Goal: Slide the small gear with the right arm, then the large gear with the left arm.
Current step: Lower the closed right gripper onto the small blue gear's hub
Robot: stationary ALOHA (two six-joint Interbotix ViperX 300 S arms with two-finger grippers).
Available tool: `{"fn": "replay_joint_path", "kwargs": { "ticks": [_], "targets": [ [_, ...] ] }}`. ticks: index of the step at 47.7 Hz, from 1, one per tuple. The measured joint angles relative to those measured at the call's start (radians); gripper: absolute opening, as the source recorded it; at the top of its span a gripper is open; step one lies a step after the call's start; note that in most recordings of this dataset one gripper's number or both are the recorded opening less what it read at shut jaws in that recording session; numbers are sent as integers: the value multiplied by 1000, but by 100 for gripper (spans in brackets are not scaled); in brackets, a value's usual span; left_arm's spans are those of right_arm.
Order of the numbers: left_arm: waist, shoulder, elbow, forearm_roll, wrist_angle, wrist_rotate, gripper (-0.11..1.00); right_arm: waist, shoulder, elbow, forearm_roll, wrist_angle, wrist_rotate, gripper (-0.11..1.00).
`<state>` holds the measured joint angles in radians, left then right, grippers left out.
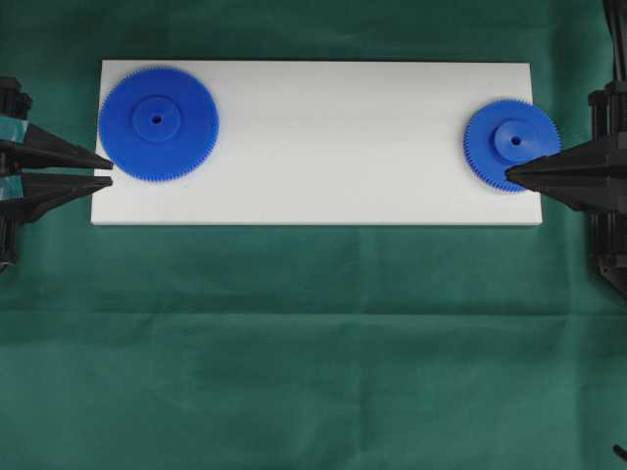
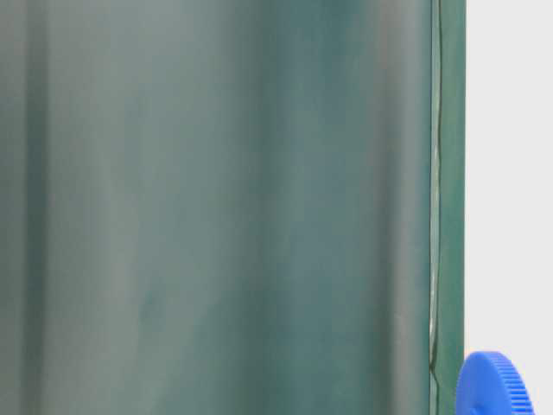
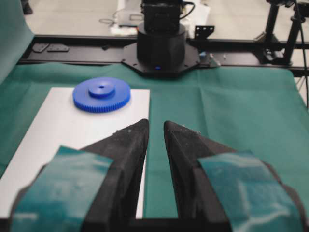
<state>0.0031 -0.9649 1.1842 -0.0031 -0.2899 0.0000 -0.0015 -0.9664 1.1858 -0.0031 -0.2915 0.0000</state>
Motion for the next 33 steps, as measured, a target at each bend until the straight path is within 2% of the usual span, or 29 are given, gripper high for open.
{"fn": "replay_joint_path", "kwargs": {
  "ticks": [1,6,9,15,19,33],
  "targets": [
    [0,0,0,0,-2,0,24,-2,0,0,0,2,0,50],
    [0,0,0,-6,-2,12,5,-5,3,0,0,6,11,50],
    [0,2,0,-8,0,20,0,-11,5,2,0,15,20,50],
    [6,0,0,-9,-2,29,0,-37,6,2,0,25,35,50],
    [37,-3,0,-9,0,40,0,-78,6,2,0,32,35,50],
    [249,-11,-9,-9,91,38,0,-328,-11,2,0,130,64,50]
  ]
}}
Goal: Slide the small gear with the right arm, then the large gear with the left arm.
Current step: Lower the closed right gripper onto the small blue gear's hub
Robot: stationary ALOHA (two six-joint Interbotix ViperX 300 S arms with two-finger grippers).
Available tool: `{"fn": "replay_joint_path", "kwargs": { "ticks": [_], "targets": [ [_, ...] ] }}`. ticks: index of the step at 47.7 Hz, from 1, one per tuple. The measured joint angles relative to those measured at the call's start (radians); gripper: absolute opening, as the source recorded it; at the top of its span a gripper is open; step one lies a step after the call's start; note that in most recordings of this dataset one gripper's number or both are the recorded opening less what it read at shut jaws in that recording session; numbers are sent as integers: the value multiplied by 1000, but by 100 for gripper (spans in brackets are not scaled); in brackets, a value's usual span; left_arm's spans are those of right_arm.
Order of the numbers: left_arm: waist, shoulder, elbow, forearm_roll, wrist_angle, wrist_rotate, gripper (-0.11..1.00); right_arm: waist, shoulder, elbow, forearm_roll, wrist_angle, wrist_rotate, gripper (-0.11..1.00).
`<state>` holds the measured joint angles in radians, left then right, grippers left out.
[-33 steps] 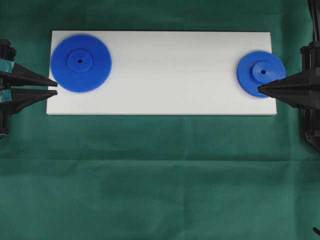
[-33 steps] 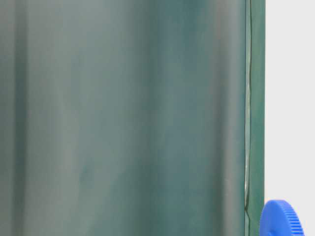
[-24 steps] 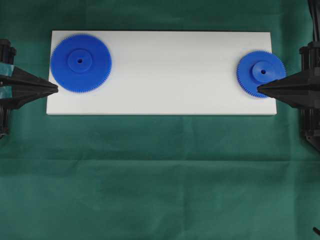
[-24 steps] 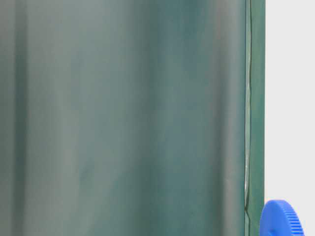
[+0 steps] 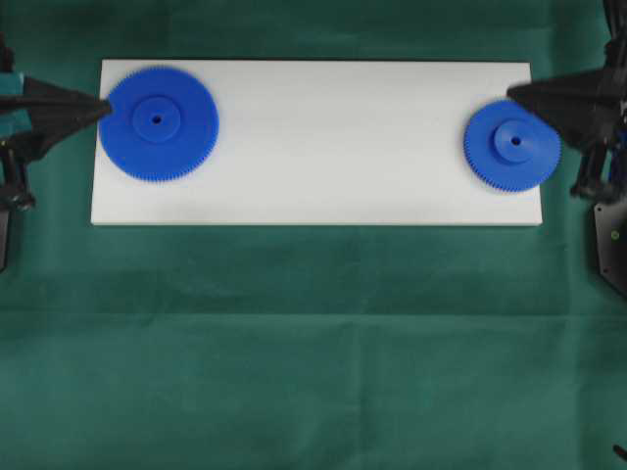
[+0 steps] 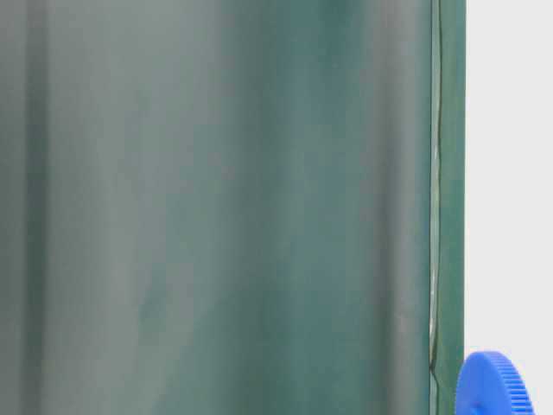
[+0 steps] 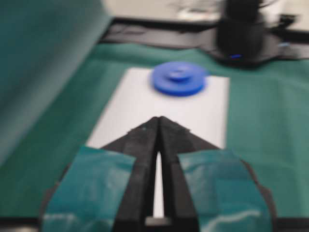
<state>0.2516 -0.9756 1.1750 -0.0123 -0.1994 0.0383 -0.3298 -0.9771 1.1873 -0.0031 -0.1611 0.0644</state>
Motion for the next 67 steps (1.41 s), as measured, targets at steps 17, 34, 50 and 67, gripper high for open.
{"fn": "replay_joint_path", "kwargs": {
  "ticks": [17,34,50,67],
  "targets": [
    [46,15,-17,-2,115,-3,0,-55,-26,-18,0,339,28,50],
    [55,94,-67,0,249,-3,0,-98,8,-37,-86,653,187,50],
    [55,110,-71,-2,250,-2,0,-98,40,-18,-183,673,285,50],
    [55,110,-71,-2,252,-3,0,-109,158,26,-247,647,391,50]
  ]
}}
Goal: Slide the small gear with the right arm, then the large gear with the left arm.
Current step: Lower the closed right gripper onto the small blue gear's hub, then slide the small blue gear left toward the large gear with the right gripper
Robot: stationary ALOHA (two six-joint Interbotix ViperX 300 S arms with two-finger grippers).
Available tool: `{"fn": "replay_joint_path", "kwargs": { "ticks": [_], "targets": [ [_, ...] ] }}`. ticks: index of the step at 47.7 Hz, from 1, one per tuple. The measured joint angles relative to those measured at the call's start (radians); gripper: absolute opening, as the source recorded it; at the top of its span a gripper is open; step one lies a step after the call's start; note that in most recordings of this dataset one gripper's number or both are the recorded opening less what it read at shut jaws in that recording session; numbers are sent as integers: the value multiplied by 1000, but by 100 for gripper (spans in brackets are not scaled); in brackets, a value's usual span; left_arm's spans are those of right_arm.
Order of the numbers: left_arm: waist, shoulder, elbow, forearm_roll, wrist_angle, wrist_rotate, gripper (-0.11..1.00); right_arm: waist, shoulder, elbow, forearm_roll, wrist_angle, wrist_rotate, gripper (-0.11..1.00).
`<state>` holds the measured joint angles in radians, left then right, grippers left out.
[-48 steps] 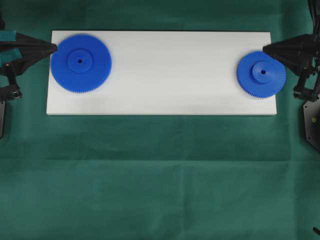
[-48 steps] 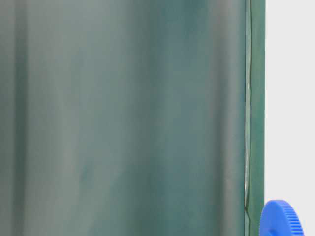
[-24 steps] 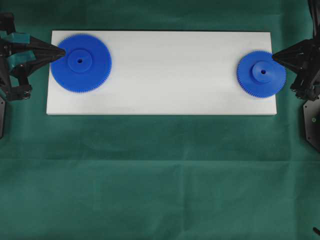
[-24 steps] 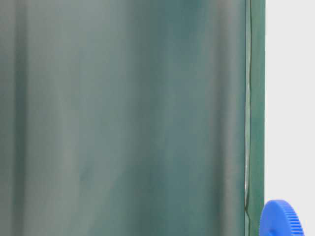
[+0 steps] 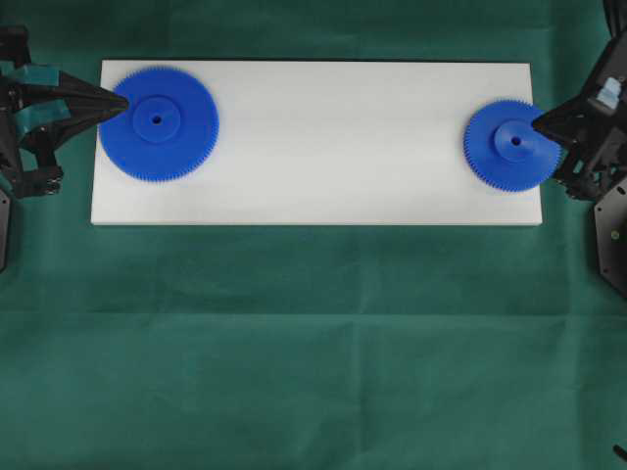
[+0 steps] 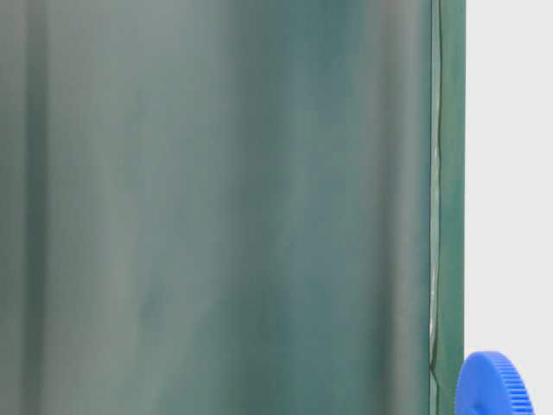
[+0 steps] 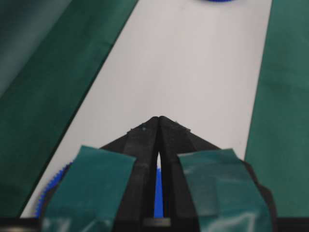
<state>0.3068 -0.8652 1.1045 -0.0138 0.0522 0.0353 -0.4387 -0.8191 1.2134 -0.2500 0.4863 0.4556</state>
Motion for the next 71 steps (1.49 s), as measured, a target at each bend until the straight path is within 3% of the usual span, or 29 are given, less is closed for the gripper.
{"fn": "replay_joint_path", "kwargs": {
  "ticks": [10,25,71],
  "targets": [
    [0,0,0,0,-2,0,0,-11,78,9,-34,-52,57,50],
    [0,0,0,0,0,0,0,-12,204,17,-37,-135,94,50],
    [0,2,0,2,0,-3,0,-34,347,-8,-38,-176,95,50]
  ]
}}
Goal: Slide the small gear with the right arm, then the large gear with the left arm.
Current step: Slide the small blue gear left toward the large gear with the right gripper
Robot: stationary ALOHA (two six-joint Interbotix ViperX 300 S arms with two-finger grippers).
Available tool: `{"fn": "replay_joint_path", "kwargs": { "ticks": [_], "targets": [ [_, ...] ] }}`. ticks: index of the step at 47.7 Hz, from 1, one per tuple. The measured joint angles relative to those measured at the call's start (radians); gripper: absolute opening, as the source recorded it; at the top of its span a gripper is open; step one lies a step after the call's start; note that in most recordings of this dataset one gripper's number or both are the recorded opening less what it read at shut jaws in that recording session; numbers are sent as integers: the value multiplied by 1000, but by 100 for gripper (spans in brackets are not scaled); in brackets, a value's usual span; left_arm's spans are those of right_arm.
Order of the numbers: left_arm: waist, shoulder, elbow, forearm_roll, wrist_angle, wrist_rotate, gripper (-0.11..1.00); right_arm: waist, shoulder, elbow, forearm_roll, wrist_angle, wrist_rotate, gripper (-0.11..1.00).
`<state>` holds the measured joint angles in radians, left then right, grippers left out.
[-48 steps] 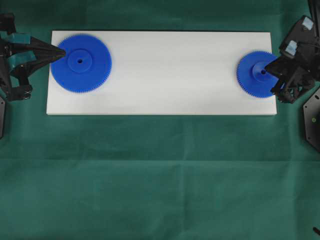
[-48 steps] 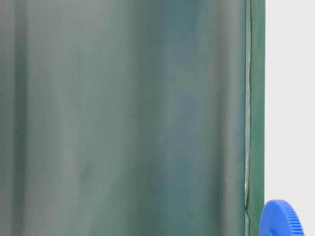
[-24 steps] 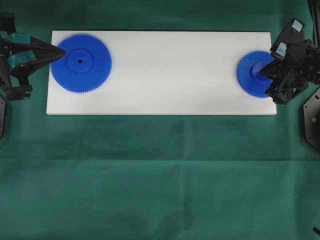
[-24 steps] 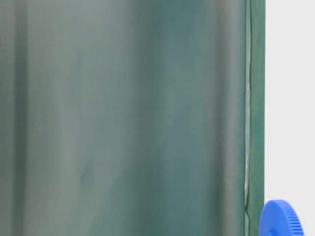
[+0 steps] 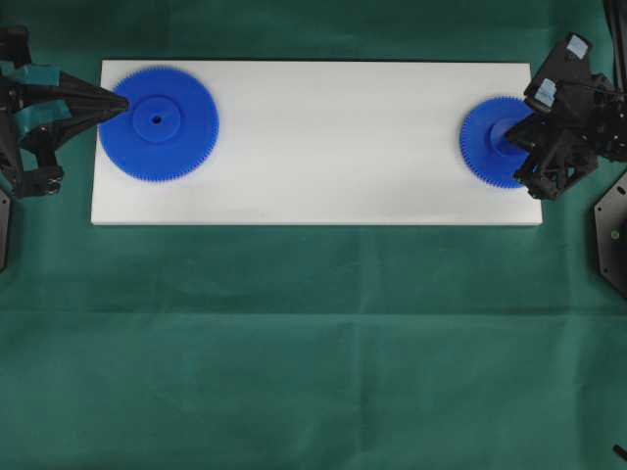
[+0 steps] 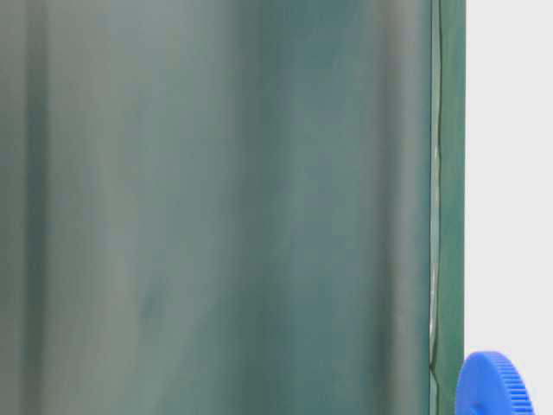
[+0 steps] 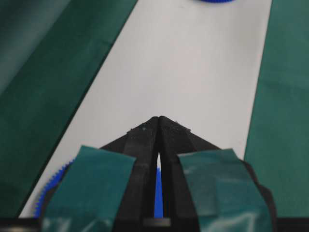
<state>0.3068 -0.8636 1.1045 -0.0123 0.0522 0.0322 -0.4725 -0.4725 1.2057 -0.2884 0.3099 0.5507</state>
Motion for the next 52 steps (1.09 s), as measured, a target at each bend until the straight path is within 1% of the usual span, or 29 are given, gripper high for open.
{"fn": "replay_joint_path", "kwargs": {
  "ticks": [13,23,31,37,42,46,52],
  "targets": [
    [0,0,0,-2,2,-3,0,-2,26,-11,-2,-9,2,50],
    [0,0,0,-3,2,-5,0,-3,75,-29,-2,-74,2,50],
    [0,0,0,-3,3,-5,0,-2,170,-87,-2,-140,0,50],
    [0,0,0,-2,3,-5,0,6,264,-164,-2,-169,-14,50],
    [0,0,2,-3,2,-5,0,17,362,-262,-3,-178,-20,50],
    [0,0,8,-3,2,-5,0,29,440,-344,-14,-181,-25,50],
    [0,0,9,-3,2,-6,0,51,555,-482,-44,-183,-26,50]
  ]
}}
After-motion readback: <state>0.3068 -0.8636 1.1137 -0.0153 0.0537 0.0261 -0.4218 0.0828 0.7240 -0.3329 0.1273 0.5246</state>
